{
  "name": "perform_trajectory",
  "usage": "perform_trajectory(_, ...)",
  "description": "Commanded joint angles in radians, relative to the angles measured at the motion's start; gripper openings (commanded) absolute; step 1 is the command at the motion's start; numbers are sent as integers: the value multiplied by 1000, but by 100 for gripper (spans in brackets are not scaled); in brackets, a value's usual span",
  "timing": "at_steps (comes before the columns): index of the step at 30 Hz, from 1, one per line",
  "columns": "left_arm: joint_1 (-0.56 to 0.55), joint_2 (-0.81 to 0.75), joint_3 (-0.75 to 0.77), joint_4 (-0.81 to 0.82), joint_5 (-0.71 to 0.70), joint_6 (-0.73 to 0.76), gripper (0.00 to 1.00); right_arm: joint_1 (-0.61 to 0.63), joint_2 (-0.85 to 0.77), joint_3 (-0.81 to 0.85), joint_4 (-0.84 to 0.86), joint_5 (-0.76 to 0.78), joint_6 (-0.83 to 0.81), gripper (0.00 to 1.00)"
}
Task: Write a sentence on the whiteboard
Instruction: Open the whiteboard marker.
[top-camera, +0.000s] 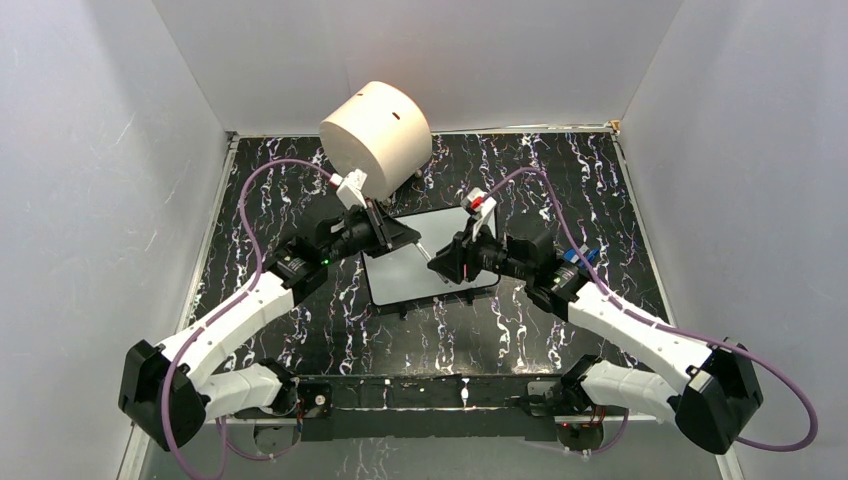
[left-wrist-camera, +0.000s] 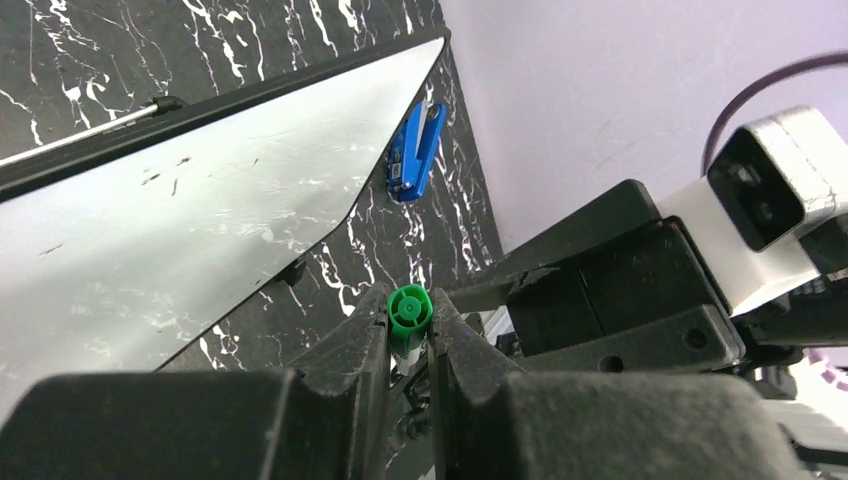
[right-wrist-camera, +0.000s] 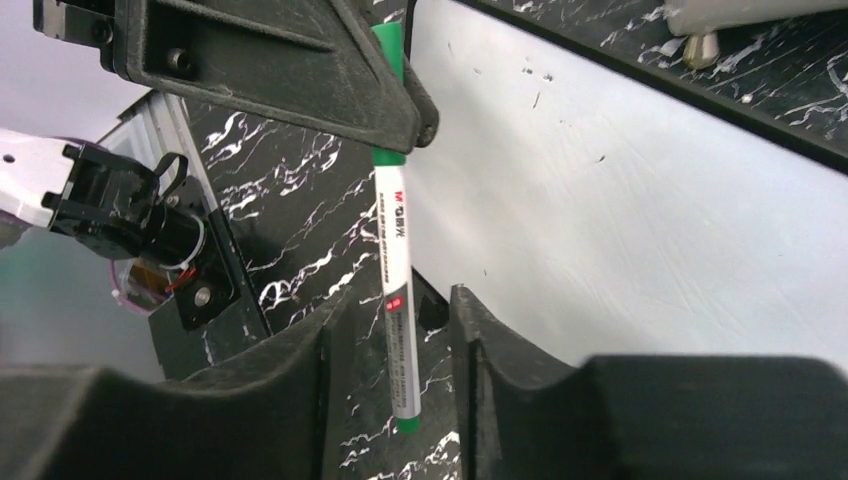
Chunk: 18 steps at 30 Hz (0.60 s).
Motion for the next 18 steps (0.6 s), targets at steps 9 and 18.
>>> perform_trajectory(9,-3,-129,-159,261,-81,-272,0,-1,-128,-247,554,109,335,66)
perform_trajectory(18,-3,-161,-260,415,-105,-411,0,-3,-66,-301,781,90,448,62)
